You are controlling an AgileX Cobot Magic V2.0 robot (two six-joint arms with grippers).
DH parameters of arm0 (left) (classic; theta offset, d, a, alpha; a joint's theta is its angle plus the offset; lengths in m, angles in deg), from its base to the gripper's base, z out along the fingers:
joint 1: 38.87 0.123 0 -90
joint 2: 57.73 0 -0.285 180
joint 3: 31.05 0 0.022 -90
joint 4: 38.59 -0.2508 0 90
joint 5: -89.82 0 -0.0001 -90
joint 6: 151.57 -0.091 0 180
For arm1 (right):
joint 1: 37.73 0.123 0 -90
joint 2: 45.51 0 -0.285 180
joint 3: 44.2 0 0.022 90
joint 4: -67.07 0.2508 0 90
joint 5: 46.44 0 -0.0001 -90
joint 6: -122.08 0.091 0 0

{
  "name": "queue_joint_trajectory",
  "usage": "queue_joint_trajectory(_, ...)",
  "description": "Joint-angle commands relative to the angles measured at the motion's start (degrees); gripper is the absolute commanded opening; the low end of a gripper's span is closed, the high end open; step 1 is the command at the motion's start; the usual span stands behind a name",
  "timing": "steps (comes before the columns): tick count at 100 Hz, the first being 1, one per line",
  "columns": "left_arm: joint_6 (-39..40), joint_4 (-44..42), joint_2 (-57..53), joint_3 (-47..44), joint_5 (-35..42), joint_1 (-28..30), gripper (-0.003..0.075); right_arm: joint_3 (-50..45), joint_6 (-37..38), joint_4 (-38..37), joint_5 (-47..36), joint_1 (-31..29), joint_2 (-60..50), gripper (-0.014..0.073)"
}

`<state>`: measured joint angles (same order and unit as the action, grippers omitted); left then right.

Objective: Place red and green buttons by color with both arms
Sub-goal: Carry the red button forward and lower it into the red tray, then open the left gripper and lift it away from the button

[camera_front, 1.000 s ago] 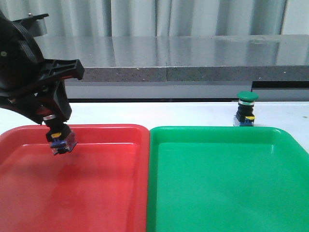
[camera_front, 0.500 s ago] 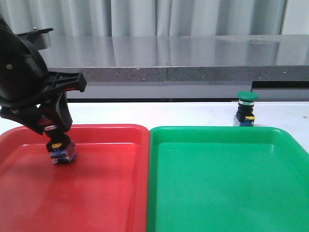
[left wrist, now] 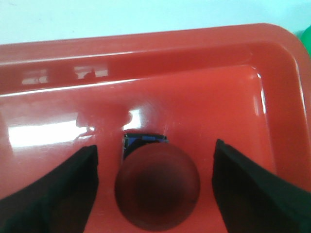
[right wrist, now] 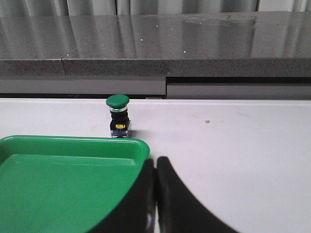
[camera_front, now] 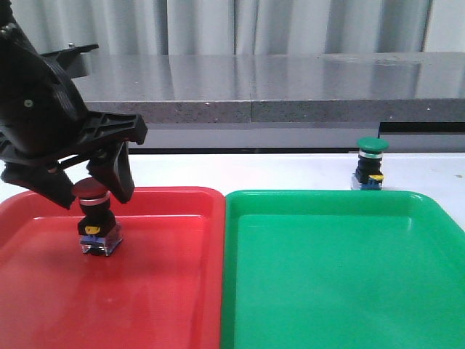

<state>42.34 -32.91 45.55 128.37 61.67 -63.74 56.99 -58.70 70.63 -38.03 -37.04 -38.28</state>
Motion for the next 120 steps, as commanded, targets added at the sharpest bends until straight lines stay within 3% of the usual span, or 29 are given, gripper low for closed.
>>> queue_joint_trajectory(1, 0.7, 0.8, -2.2, 1.4, 1.7, -0.5, 0.0488, 0.8, -0.1, 0.0, -4.6, -0.3, -1.3, -0.0066)
queue_joint_trajectory(31, 0.7, 0.1, -4.1, 1.5, 2.3, -0.5, 0.0488, 0.8, -0.1, 0.0, -4.6, -0.3, -1.3, -0.0066)
queue_joint_trajectory(58, 0.7, -3.0, -8.9, 1.5, 8.1, -0.1, 0.0487, 0.8, -0.1, 0.0, -4.6, -0.3, -1.3, -0.0066)
queue_joint_trajectory(92, 0.7, -4.7, -16.8, 1.1, 16.2, 5.7, 0.0484, 0.8, -0.1, 0.0, -4.6, -0.3, -1.3, -0.0066)
queue_joint_trajectory(120, 0.7, -4.9, -27.5, -6.9, 22.1, 7.7, 0.0484, 0.8, -0.1, 0.0, -4.6, -0.3, -1.3, -0.0066)
